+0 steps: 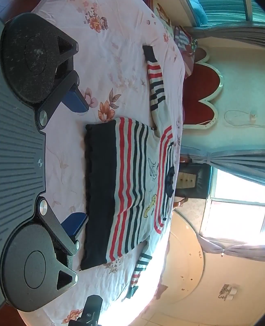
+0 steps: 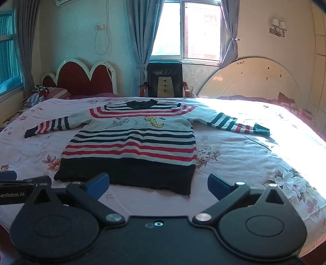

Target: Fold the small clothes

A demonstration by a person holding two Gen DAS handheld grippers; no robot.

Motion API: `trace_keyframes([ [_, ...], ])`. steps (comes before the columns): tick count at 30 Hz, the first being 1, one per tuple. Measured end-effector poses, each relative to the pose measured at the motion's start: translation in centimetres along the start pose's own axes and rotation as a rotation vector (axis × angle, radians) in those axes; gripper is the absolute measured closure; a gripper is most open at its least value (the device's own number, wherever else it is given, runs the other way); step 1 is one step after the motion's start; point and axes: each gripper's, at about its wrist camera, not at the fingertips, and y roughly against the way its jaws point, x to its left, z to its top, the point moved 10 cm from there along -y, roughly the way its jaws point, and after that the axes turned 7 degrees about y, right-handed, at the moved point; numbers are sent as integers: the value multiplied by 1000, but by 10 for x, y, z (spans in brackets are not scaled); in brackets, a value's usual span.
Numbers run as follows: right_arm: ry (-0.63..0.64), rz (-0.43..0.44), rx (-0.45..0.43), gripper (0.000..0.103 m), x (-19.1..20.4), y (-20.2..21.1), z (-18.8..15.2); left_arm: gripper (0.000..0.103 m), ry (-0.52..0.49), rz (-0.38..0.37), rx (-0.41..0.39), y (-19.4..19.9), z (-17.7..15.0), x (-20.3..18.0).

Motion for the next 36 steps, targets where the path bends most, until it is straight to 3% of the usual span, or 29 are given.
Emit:
trace_keyframes([
  [36,-6,2,-6,1,-1,2,3,0,-33,-7,-17,-2,0,-12],
])
